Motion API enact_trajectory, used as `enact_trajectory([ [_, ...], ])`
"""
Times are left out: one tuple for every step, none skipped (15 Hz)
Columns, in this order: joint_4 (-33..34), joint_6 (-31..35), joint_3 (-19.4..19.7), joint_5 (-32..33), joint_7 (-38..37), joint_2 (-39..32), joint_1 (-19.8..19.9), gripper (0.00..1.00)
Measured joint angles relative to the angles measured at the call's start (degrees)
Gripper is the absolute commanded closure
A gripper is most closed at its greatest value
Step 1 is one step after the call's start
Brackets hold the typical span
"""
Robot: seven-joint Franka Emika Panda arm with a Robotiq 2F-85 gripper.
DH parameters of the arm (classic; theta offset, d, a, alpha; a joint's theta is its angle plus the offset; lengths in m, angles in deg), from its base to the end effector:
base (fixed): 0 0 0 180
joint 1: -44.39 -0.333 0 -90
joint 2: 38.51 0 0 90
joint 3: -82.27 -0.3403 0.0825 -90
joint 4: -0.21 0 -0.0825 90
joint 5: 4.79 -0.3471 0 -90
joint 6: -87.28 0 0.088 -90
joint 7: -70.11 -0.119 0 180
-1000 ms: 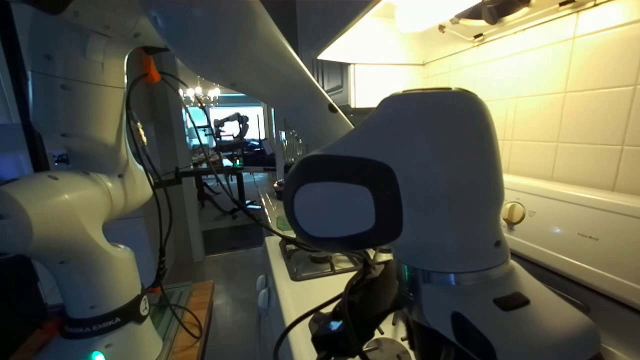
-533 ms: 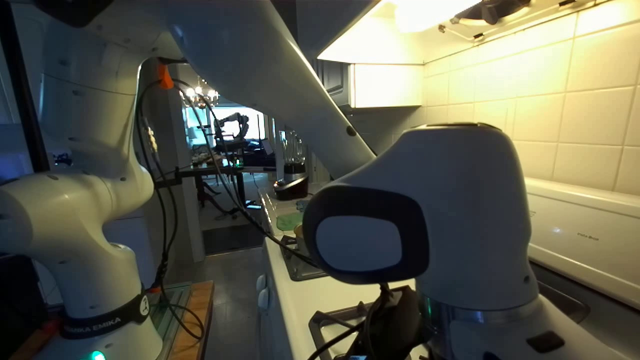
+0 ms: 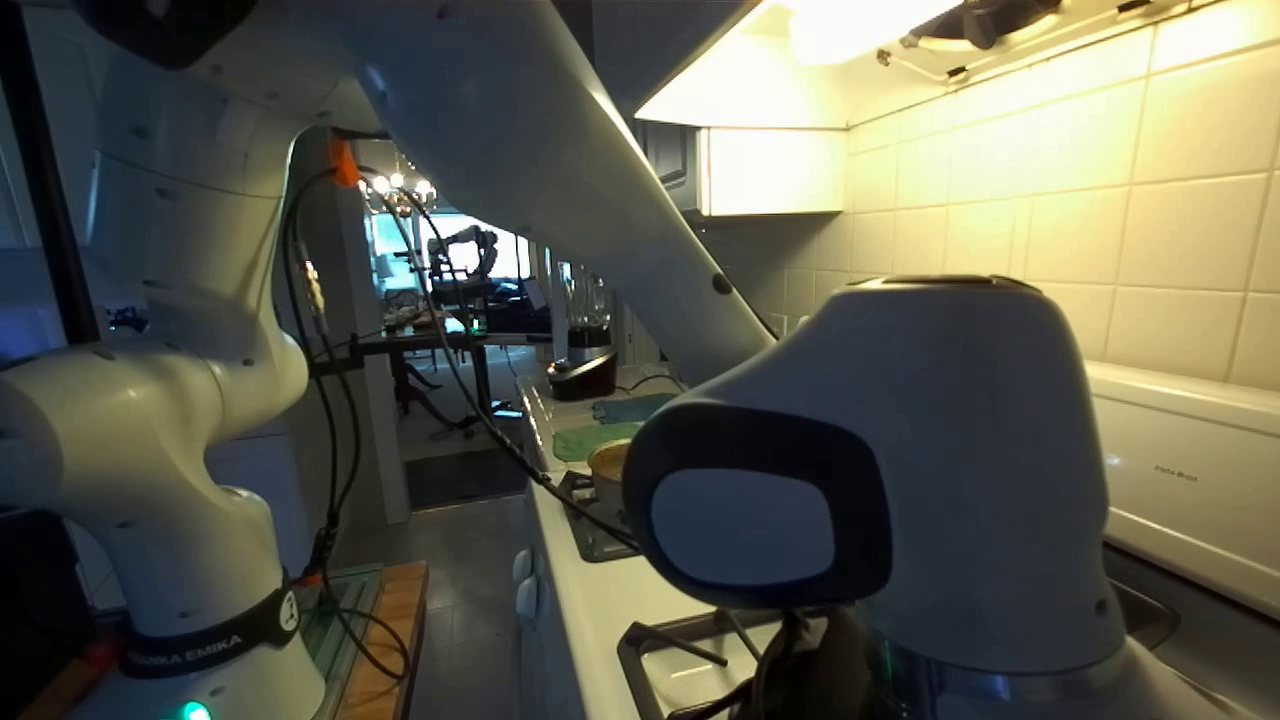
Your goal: Cover the pot
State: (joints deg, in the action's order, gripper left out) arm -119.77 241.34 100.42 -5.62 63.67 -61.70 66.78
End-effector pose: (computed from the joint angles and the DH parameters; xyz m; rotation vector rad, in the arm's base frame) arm 0.4571 -0.3787 0.2958 2.7311 -1.1472 0.2498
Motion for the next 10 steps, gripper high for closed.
enact_trajectory([
  [0.2, 0.1, 0.0, 0.0, 0.0, -0.2, 0.1, 0.17],
  [0.4, 0.4, 0.0, -0.1, 0.0, -0.4, 0.1, 0.24],
  [0.4, 0.5, 0.0, -0.1, 0.0, -0.6, 0.1, 0.30],
  [0.5, 0.7, 0.0, -0.1, 0.0, -0.7, 0.1, 0.36],
  [0.5, 0.7, 0.0, -0.2, 0.0, -0.7, 0.1, 0.45],
  [0.6, 0.7, 0.0, -0.2, 0.0, -0.7, 0.1, 0.44],
  [0.6, 0.8, 0.0, -0.2, 0.0, -0.8, 0.1, 0.46],
  [0.6, 0.8, 0.0, -0.2, 0.0, -0.8, 0.1, 0.48],
  [0.6, 0.8, 0.0, -0.2, 0.0, -0.8, 0.1, 0.52],
  [0.6, 0.8, 0.0, -0.2, 0.0, -0.8, 0.1, 0.58],
])
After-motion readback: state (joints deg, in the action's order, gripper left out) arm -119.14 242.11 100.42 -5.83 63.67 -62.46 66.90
